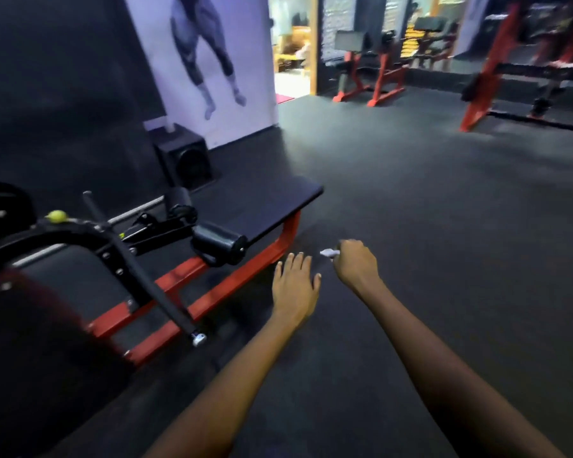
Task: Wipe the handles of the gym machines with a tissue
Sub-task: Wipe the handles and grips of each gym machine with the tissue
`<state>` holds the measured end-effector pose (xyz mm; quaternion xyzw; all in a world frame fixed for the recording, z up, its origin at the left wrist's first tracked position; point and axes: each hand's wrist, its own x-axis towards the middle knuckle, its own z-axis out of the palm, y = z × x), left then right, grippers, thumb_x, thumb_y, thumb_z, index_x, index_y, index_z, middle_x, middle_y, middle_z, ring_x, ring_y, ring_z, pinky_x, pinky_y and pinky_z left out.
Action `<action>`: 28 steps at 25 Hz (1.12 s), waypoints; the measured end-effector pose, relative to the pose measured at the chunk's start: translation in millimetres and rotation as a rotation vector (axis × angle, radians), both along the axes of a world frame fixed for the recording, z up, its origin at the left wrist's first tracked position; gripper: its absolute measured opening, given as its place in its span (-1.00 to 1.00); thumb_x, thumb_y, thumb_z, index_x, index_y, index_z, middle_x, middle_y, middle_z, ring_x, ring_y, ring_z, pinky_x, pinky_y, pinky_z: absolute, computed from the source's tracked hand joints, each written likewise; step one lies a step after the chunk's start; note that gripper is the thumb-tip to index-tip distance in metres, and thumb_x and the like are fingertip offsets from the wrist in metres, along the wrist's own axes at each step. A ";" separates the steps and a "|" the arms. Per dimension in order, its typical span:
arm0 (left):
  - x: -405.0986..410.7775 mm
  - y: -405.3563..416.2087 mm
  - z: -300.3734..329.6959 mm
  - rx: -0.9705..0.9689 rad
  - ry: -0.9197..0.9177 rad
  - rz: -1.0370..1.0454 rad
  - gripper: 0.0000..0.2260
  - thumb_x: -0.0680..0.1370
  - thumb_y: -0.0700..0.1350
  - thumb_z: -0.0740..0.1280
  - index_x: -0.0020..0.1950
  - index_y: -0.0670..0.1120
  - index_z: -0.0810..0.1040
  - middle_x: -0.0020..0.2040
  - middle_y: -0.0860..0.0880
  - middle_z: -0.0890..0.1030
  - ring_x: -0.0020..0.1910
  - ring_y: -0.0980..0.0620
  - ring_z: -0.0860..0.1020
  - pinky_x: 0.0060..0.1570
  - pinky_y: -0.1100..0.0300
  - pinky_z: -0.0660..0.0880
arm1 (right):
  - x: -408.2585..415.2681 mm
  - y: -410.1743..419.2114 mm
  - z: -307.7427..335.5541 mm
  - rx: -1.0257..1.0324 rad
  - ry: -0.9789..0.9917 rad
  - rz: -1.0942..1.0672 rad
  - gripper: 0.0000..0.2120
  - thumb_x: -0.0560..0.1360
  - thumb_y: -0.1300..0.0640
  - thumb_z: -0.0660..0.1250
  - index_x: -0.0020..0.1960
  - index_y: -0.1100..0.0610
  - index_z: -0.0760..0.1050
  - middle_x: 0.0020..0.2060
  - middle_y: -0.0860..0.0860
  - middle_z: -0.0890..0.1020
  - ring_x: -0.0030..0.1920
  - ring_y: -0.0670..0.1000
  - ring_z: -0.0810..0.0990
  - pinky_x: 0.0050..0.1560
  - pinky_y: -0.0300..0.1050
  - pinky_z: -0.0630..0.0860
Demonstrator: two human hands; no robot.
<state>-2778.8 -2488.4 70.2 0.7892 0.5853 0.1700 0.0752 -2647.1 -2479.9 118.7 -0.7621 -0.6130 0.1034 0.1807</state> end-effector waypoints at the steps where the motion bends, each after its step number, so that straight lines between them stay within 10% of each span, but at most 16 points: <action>1: -1.6 13.3 -2.4 -0.005 0.005 0.043 -0.56 0.66 0.01 0.13 0.52 -0.09 0.26 0.54 -0.06 0.25 0.55 -0.02 0.12 0.50 0.04 -0.01 | -4.2 22.7 -3.4 -0.005 0.014 0.048 -0.78 0.53 0.10 0.23 0.01 0.24 0.53 0.04 0.18 0.58 0.06 0.23 0.55 -0.05 -0.03 0.46; 11: -65.3 132.1 -53.9 -0.140 -0.064 0.503 -0.52 0.46 0.09 0.08 0.17 -0.08 0.64 0.19 -0.05 0.64 0.22 -0.04 0.58 0.13 -0.03 0.54 | -100.4 211.6 -45.3 -0.063 -0.058 0.584 -0.79 0.51 0.22 0.20 0.08 0.17 0.53 0.08 0.16 0.59 0.10 0.20 0.55 -0.02 -0.03 0.47; 28: -101.6 101.6 -195.2 -0.290 -0.118 1.558 -0.43 0.47 -0.09 0.36 0.46 -0.16 0.36 0.51 -0.11 0.31 0.48 -0.11 0.29 0.40 -0.07 0.26 | -274.2 290.4 -193.6 -0.350 0.047 1.668 -0.85 0.48 0.24 0.28 0.02 0.19 0.56 -0.08 0.18 0.55 -0.05 0.24 0.55 -0.07 0.06 0.47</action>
